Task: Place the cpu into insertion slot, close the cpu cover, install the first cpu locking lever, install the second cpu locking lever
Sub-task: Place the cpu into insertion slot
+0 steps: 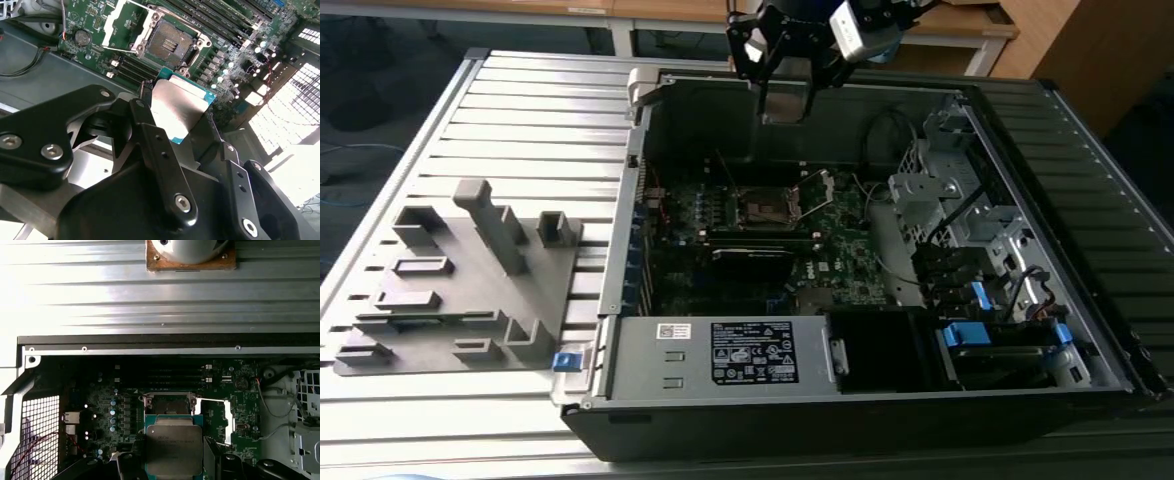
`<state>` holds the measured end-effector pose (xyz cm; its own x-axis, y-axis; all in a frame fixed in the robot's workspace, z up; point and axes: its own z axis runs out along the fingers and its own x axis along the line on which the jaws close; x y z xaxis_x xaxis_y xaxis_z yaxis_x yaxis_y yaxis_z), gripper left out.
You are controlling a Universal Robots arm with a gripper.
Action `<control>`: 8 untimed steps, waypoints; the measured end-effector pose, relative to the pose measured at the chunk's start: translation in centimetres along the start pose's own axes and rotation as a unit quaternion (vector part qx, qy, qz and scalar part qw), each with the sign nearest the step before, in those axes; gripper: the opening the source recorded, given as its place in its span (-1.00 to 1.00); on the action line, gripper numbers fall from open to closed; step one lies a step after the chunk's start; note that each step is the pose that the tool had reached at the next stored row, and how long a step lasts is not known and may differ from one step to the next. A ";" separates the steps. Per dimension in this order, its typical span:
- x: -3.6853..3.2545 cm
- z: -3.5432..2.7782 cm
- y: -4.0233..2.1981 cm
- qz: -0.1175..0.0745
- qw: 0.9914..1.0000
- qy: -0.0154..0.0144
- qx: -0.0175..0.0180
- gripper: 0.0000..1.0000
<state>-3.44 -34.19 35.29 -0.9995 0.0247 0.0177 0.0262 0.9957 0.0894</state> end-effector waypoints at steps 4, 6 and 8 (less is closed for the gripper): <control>0.01 0.22 -0.02 0.000 1.000 -0.001 0.000 0.08; 0.02 0.38 -0.04 0.000 1.000 -0.001 0.000 0.08; 0.03 0.53 -0.05 0.000 1.000 -0.001 0.000 0.08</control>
<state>-3.48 -34.19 34.76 -0.9996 0.0247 0.0150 0.0260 0.9957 0.0894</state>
